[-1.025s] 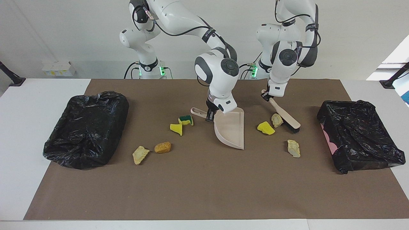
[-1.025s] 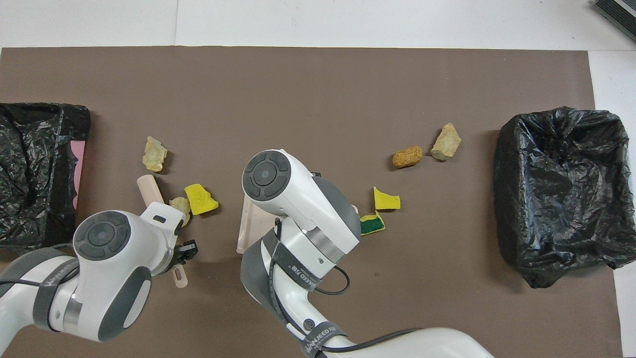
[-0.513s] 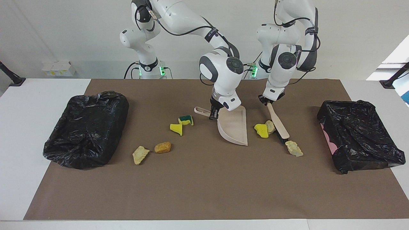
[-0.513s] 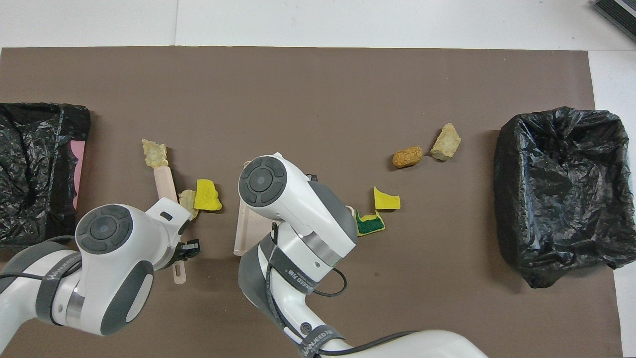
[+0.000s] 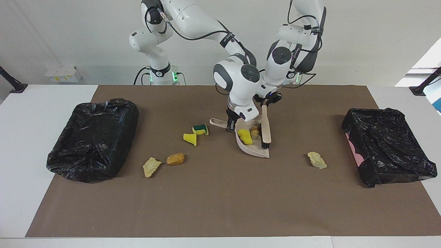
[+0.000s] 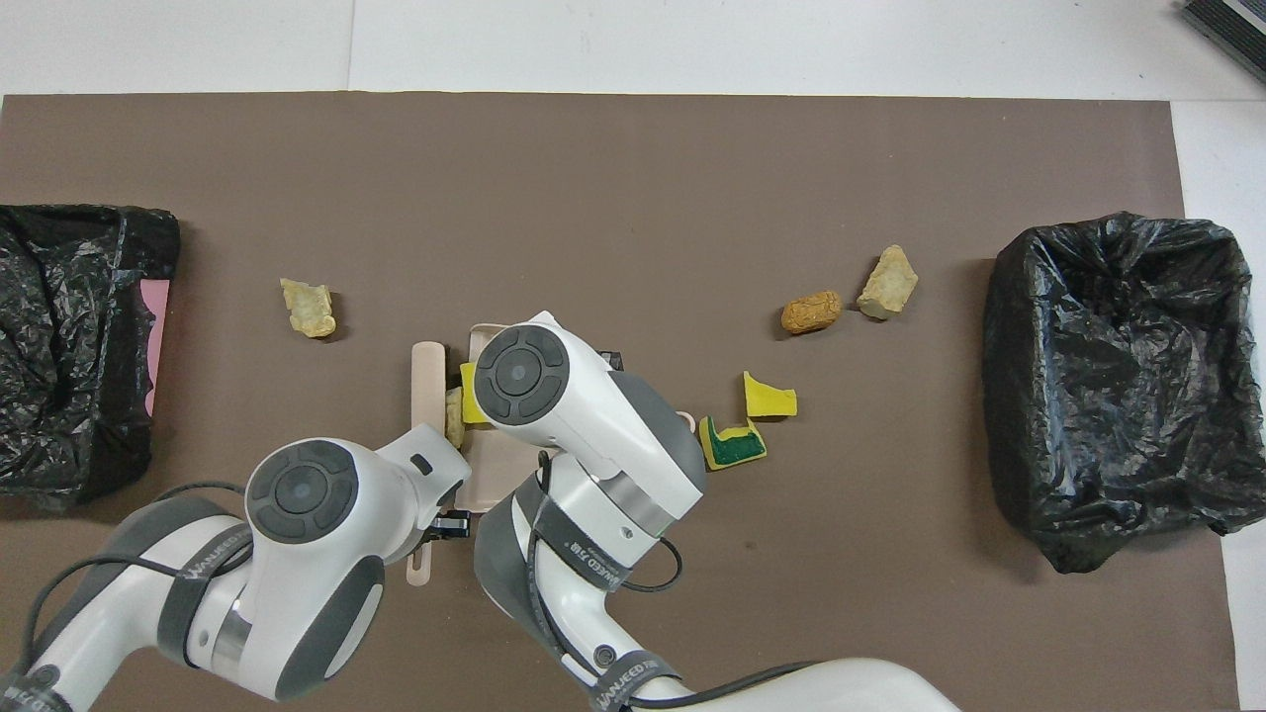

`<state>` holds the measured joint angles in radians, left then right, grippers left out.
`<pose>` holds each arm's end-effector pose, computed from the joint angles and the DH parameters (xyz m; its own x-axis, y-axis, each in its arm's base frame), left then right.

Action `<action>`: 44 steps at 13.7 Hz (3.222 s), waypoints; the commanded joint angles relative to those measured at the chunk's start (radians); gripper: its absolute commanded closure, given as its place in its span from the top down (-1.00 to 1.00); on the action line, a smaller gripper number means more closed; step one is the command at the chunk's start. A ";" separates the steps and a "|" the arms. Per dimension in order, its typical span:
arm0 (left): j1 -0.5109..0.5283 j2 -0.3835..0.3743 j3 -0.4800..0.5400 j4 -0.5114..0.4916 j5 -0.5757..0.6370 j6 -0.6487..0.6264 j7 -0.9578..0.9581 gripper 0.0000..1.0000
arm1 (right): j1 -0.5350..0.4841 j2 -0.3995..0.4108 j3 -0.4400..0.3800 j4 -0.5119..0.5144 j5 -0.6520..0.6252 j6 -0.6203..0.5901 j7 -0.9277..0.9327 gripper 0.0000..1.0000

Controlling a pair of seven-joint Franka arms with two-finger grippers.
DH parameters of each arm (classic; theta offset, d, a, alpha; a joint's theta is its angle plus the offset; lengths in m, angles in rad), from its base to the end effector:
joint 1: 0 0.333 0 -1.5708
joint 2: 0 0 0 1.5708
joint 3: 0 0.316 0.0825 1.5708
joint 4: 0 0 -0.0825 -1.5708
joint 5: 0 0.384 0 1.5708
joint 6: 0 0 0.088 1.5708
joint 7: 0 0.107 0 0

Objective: Sweep and dump trash in bin
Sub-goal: 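Sweep the rocks and sponge toward the dustpan with the left gripper's brush, then brush the trash into the dustpan held by the right gripper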

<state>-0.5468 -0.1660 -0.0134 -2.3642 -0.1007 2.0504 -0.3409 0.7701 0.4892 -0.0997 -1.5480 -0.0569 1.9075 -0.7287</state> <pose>0.3867 -0.2490 0.3811 0.9721 -0.1648 -0.1670 -0.1630 -0.9863 0.0248 0.5257 0.4231 0.3584 0.1375 0.9774 -0.1608 0.9899 -0.1414 -0.0128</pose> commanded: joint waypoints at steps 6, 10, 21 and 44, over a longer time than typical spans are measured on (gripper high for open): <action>0.284 0.035 0.027 0.132 0.112 -0.069 0.233 -1.00 | -0.026 -0.014 0.009 -0.023 0.028 0.028 -0.080 -1.00; 0.415 0.204 0.026 0.317 0.207 -0.072 0.263 -1.00 | -0.025 -0.014 0.009 -0.024 0.028 0.027 -0.071 -1.00; 0.530 0.349 0.018 0.401 0.349 -0.065 0.595 -1.00 | -0.017 -0.024 0.009 -0.072 0.038 0.071 -0.064 -1.00; 0.148 0.140 0.029 0.267 -0.117 -0.312 0.283 -1.00 | -0.026 -0.051 0.006 -0.144 0.035 0.082 -0.130 -1.00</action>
<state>-0.3995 0.0241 -0.0030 -2.1177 -0.2003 1.8013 -0.0408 0.7576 0.4630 -0.1000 -1.6474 -0.0440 1.9850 -0.8131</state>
